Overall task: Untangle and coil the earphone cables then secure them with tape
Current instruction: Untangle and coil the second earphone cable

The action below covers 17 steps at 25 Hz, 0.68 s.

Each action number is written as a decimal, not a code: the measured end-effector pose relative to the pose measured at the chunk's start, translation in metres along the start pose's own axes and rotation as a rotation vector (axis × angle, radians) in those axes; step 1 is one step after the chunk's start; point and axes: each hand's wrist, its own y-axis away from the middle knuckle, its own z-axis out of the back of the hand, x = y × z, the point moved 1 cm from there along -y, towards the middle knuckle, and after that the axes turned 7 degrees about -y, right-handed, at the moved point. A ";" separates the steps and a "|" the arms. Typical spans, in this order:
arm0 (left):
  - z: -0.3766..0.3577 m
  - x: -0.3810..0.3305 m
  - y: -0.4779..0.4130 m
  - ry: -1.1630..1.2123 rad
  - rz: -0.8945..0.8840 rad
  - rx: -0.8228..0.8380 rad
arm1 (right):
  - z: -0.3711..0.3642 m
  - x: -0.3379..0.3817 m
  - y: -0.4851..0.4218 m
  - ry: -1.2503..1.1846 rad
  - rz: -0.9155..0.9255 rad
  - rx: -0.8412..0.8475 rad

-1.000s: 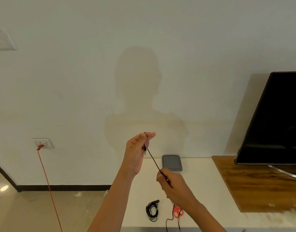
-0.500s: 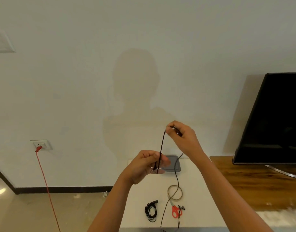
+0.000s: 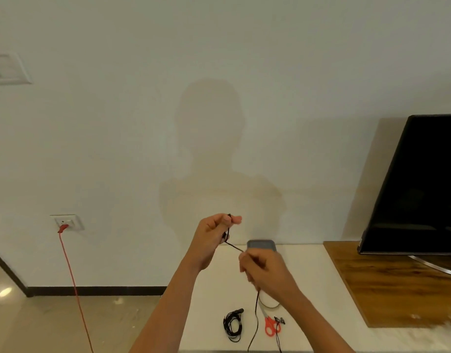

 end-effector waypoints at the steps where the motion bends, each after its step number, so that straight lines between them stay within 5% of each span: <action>1: 0.000 0.002 0.002 -0.114 -0.014 0.035 | 0.006 0.013 -0.004 0.007 0.054 -0.022; 6: -0.013 -0.008 0.019 -0.025 0.090 0.191 | 0.040 0.058 -0.058 0.162 0.261 -0.142; 13: -0.016 -0.037 0.019 0.595 0.078 0.114 | 0.022 -0.013 -0.069 -0.104 -0.079 0.014; 17: 0.001 -0.021 0.004 0.146 -0.069 -0.059 | 0.003 -0.008 -0.022 -0.028 -0.076 0.085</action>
